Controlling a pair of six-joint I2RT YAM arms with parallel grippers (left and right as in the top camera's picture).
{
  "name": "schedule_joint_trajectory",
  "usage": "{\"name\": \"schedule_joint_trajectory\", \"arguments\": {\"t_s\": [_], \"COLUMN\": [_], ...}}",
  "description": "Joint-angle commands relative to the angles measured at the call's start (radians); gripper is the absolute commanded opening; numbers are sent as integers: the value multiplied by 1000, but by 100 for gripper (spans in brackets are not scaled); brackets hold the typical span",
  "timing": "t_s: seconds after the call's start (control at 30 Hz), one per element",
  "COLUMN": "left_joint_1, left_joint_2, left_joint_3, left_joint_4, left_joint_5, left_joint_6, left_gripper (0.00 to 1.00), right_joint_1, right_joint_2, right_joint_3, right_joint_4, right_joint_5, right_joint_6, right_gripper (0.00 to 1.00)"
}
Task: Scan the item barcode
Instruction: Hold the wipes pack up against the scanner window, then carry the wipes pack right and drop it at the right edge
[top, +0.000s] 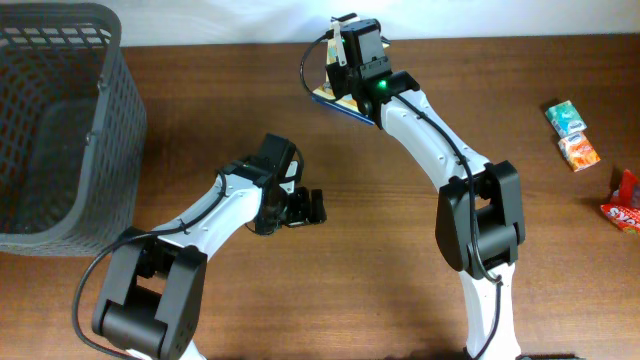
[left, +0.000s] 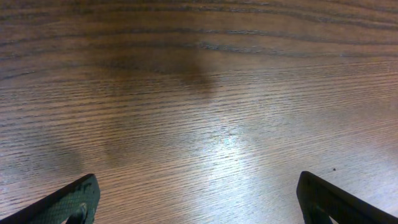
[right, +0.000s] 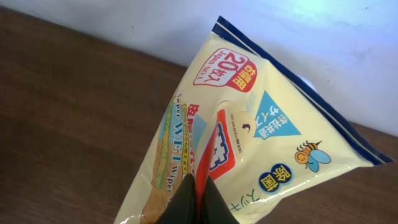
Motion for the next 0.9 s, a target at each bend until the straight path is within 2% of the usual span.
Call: {"name": "schedule_joint_trajectory", "arguments": {"t_s": [0.0, 0.27, 0.33, 0.53, 0.67, 0.87], "left_joint_1": [-2, -2, -2, -2, -2, -2], "left_joint_2": [7, 7, 7, 7, 7, 7], "left_joint_3": [-8, -8, -8, -8, -8, -8], "left_joint_4": [-1, -2, -2, -1, -1, -1], "left_joint_5": [-6, -7, -7, -6, -6, -6], "left_joint_6": [2, 2, 2, 2, 2, 2], "left_gripper": [99, 99, 99, 99, 99, 99], "right_joint_1": [-3, -14, -35, -136, -246, -475], "right_joint_2": [0, -7, -22, -105, -182, -219], "right_joint_3": [21, 21, 21, 23, 23, 22], "right_joint_4": [11, 3, -5, -57, -129, -341], "right_joint_5": [-2, 43, 106, 107, 107, 107], "right_joint_6": [-6, 18, 51, 51, 51, 121], "right_gripper": [4, 4, 4, 4, 4, 4]}}
